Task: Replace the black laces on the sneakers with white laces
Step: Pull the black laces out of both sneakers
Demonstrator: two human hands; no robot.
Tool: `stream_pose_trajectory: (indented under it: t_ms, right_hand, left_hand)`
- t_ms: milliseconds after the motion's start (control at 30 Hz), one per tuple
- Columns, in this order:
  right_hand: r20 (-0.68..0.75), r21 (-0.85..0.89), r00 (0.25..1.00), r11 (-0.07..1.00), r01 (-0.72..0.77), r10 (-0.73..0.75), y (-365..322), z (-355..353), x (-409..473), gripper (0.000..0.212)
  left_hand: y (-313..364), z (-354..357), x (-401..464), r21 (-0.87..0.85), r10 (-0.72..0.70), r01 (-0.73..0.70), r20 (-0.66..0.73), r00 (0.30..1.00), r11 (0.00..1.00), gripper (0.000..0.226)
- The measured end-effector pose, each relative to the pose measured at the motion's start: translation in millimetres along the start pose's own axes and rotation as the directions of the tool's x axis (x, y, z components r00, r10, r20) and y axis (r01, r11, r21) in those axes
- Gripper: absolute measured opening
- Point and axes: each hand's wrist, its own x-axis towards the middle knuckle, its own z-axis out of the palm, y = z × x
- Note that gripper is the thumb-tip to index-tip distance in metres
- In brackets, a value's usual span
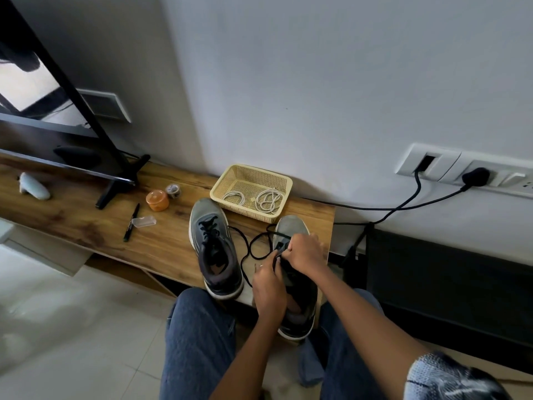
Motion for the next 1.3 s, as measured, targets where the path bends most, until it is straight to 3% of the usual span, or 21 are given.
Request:
stream_pose_trajectory:
  t_ms: [67, 200, 400, 600, 700, 767, 867, 1000, 1100, 1200, 1300]
  right_hand:
    - [0.098, 0.034, 0.995, 0.999, 0.03, -0.033, 5.1, -1.8, 1.4, 0.035]
    - [0.207, 0.189, 0.964, 0.974, 0.125, -0.164, 21.6, -12.1, -11.1, 0.039]
    - [0.296, 0.356, 0.918, 0.922, 0.151, -0.264, 30.2, -29.4, -39.1, 0.008]
    - [0.372, 0.392, 0.885, 0.912, 0.124, -0.28, 31.8, -31.0, -55.2, 0.003]
    - [0.27, 0.399, 0.931, 0.909, 0.123, -0.244, 29.8, -27.9, -46.9, 0.018]
    - [0.094, 0.341, 0.982, 0.932, 0.121, -0.162, 24.2, -18.4, -36.5, 0.026]
    - [-0.119, 0.233, 0.992, 0.971, 0.062, -0.035, 12.1, -5.9, -22.3, 0.022]
    - [-0.092, 0.03, 0.995, 0.999, -0.021, 0.024, 4.8, 5.6, -9.1, 0.024]
    - [-0.137, -0.002, 0.99, 0.999, -0.043, 0.042, 4.1, 9.4, -3.6, 0.016]
    - [-0.241, -0.062, 0.97, 0.998, 0.012, -0.027, 3.1, 8.7, -3.5, 0.014]
    - [-0.214, -0.2, 0.968, 0.976, 0.09, -0.133, 1.5, 6.0, -4.2, 0.015]
  left_hand:
    - [1.0, 0.7, 0.2, 0.023, -0.012, 0.013, -0.026, 1.0, 1.0, 0.034]
    - [-0.6, 3.1, 2.8, 0.043, -0.035, 0.037, -0.047, 0.998, 0.998, 0.033]
    - [2.9, 4.7, 1.4, 0.07, -0.094, 0.098, -0.057, 0.994, 0.993, 0.035]
    - [11.3, -2.6, 0.5, 0.073, -0.078, 0.08, -0.031, 0.996, 0.994, 0.035]
    - [13.7, -6.6, -2.7, 0.112, -0.053, 0.052, 0.007, 0.999, 0.992, 0.035]
    - [12.4, -7.0, -3.9, 0.105, -0.041, 0.038, 0.021, 0.999, 0.994, 0.034]
    - [9.0, -6.3, -3.8, 0.095, -0.041, 0.038, 0.033, 0.999, 0.995, 0.034]
    - [8.4, -8.4, -4.0, 0.057, -0.035, 0.033, 0.035, 0.999, 0.998, 0.032]
    - [9.6, -10.0, -4.4, 0.048, -0.018, 0.016, 0.038, 0.999, 0.999, 0.031]
    - [11.4, -11.6, -4.6, 0.053, -0.019, 0.017, 0.037, 0.999, 0.998, 0.032]
    - [14.3, -14.4, -5.6, 0.048, -0.013, 0.011, 0.037, 0.999, 0.999, 0.032]
